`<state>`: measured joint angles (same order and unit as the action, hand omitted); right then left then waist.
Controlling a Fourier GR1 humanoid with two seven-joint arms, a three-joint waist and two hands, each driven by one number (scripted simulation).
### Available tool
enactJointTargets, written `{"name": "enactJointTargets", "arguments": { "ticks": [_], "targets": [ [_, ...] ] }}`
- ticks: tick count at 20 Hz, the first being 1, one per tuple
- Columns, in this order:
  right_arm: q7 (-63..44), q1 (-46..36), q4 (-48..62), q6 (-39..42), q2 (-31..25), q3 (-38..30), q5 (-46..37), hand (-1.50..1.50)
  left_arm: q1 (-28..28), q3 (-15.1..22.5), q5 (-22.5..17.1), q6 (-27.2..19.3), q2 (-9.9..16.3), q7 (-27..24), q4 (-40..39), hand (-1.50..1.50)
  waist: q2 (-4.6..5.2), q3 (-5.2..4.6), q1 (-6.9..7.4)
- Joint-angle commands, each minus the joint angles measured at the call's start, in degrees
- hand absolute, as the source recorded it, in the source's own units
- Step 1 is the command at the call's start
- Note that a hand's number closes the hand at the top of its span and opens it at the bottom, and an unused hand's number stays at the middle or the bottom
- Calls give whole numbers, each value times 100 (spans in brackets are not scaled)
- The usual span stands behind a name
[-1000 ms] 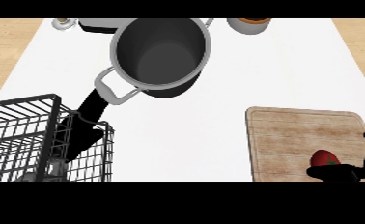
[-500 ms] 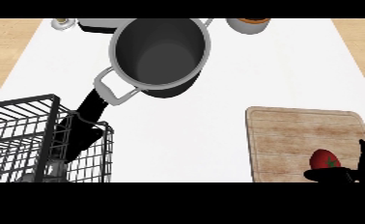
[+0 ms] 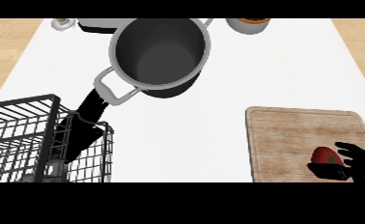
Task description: Pick the tomato from the cutting board and place it in the pot
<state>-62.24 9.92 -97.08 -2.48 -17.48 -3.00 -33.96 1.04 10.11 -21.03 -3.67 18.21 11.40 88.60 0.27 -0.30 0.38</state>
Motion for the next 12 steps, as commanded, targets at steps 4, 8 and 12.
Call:
{"name": "enactJointTargets", "arguments": {
  "ticks": [4,8,12],
  "targets": [
    [241,-187,301,-284,342,103,-193,150,166,373,-76,349,-234,271,487,0,-31,33,-30],
    [443,-112,505,-405,366,198,-580,150,97,486,138,229,-457,175,323,0,-29,32,-42],
    [-229,-396,-153,-250,1260,1838,-1577,150,282,351,33,428,-271,244,263,0,-35,13,46]
  ]
}}
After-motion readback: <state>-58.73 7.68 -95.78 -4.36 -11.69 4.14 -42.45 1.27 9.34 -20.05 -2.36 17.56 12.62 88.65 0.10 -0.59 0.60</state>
